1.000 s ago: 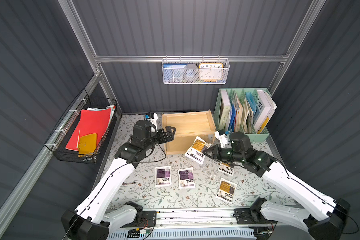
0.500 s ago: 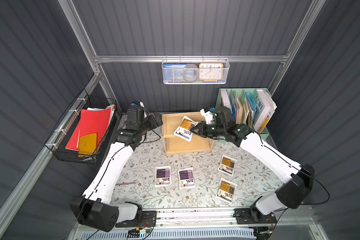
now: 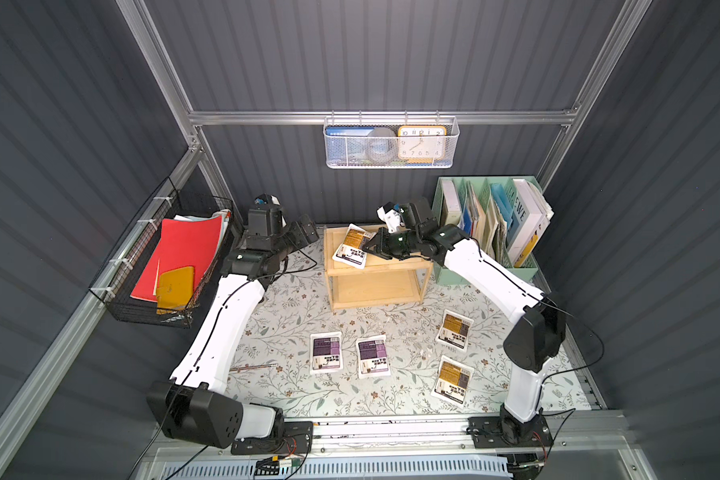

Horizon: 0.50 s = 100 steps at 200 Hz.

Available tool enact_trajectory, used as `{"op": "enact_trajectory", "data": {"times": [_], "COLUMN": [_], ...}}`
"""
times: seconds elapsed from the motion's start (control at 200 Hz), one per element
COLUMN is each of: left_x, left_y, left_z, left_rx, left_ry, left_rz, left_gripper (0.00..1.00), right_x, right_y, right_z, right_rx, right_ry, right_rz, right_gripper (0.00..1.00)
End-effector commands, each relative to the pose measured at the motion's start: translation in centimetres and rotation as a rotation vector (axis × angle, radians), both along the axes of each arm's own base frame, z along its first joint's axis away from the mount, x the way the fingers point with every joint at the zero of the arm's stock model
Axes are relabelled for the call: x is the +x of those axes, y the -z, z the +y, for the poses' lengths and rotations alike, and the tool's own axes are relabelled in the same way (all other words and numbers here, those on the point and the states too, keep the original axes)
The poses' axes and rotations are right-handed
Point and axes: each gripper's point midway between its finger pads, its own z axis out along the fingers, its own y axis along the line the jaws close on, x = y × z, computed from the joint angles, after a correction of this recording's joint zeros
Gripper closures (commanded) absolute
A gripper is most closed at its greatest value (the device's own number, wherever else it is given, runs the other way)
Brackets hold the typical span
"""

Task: Place the bagged coffee beans on the shelf by color
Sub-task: Place the bagged coffee beans on the shelf.

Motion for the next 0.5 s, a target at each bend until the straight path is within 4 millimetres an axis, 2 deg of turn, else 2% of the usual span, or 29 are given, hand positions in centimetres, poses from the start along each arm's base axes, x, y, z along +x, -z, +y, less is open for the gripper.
{"op": "enact_trajectory", "data": {"times": [0.0,0.145,0.225,0.31,0.495], "left_x": [0.2,0.4,0.4,0.4,0.2], "left_y": [0.4,1.0,1.3,1.6,2.1], "left_z": [-0.3,-0.6,-0.7,-0.9,-1.0], "left_rx": [-0.019,-0.033,-0.039,-0.044,-0.051], "left_ry": [0.016,0.028,0.031,0.038,0.045], "left_rz": [0.010,0.021,0.027,0.033,0.043], "left_gripper": [0.00,0.00,0.00,0.00,0.00], "right_x": [0.3,1.1,1.6,2.1,2.9], "right_y": [0.2,0.6,1.0,1.2,1.3], "right_z": [0.6,1.5,1.5,1.2,0.8], "right_rx": [-0.001,-0.006,-0.027,-0.048,-0.061], "right_ry": [-0.035,-0.050,-0.043,-0.021,0.002], "right_rz": [0.015,0.026,0.024,0.012,0.003], "right_gripper": [1.00,1.00,0.74,0.61,0.60]}}
